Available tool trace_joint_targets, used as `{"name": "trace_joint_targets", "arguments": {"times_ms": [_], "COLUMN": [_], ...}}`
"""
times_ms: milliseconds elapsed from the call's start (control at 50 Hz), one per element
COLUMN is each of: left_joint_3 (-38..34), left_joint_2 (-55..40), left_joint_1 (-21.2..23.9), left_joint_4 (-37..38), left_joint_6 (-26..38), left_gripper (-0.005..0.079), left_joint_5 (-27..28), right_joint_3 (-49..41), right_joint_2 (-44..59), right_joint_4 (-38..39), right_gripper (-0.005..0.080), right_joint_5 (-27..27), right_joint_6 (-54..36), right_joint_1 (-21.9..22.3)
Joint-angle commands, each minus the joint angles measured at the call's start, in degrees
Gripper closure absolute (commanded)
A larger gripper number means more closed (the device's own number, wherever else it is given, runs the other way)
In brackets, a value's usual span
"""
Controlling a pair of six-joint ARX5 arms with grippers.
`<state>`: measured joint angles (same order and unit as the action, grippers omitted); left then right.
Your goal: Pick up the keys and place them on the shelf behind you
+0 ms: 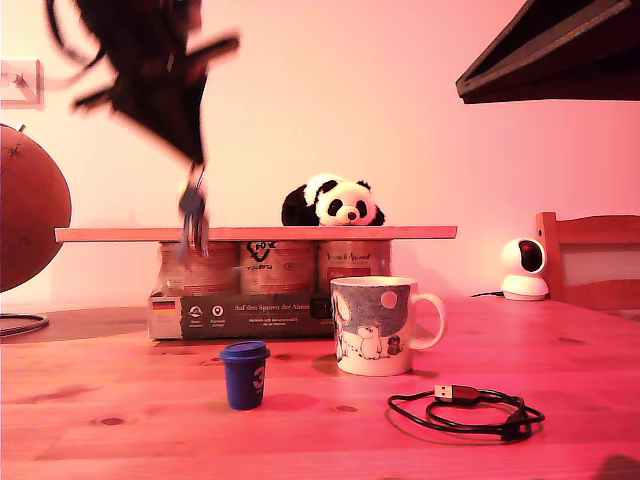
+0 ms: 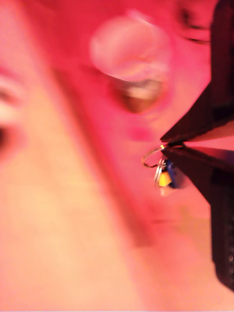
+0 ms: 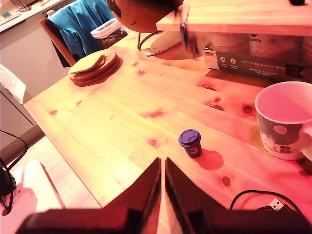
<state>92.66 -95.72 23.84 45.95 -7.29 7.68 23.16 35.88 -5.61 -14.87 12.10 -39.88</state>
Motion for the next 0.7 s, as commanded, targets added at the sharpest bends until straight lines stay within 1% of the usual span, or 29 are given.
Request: {"name": "trace_joint_targets", "arguments": {"times_ms": [0, 300, 680], "left_joint_3": [0.87, 1.03, 1.03], "left_joint_2": [0.59, -0.81, -9.03], "left_joint_1": [-0.15, -2.82, -7.72], "left_joint_4": [-3.10, -17.40, -36.00], "left_joint_6": [0.31, 2.84, 2.82], "left_gripper": [0.0766, 0.0766, 0.0766], "left_joint_5": [0.22, 0.02, 0.09], "right_joint_3": [0.22, 0.22, 0.22], "right_joint_2": [0.24, 0.22, 0.22], "right_joint_4": [0.46, 0.13, 0.04], "right_gripper": [0.0764, 0.0764, 0.0764], "right_joint_5": [-0.20, -0.20, -0.20], "right_joint_6": [-0.11, -0.09, -0.07], "right_joint_1": [-0.35, -0.35, -0.35]}}
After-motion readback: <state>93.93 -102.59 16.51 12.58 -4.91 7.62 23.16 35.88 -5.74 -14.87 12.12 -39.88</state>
